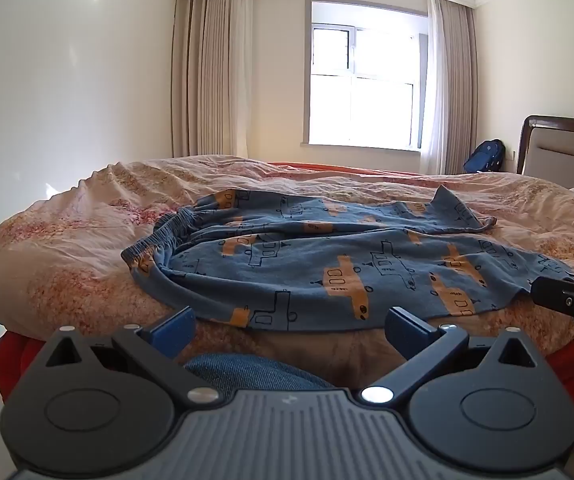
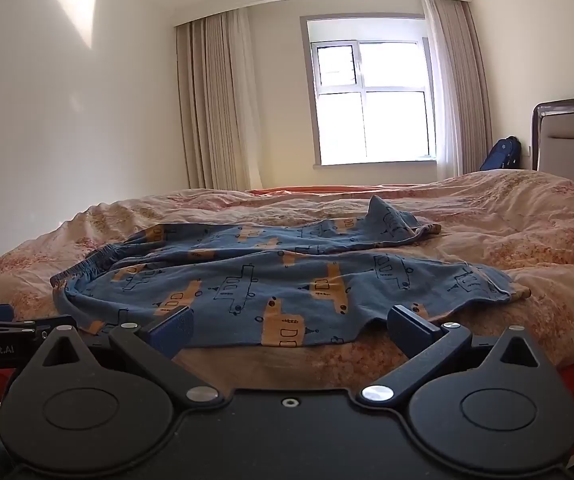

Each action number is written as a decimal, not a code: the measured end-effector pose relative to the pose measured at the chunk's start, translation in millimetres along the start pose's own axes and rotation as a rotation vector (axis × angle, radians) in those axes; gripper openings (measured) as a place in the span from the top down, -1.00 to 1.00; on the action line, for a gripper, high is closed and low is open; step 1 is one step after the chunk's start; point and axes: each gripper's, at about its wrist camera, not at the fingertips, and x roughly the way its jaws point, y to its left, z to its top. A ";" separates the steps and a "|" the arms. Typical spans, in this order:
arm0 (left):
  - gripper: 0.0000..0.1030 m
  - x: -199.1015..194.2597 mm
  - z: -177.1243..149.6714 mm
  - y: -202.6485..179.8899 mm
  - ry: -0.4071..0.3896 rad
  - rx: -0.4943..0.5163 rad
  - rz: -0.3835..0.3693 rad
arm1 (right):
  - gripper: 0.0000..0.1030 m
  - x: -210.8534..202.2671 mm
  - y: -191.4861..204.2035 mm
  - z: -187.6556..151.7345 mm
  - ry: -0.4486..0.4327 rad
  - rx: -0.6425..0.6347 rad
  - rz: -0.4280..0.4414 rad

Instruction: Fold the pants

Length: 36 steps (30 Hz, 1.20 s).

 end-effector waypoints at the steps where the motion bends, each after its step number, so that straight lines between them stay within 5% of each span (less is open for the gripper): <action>1: -0.99 -0.1 0.0 0.1 -0.001 0.001 0.000 | -0.99 0.1 0.1 0.0 0.001 0.000 0.001; 36: -0.99 -2.3 0.7 -1.6 0.001 0.009 0.002 | -0.99 -2.3 -3.6 -0.7 0.004 0.020 0.002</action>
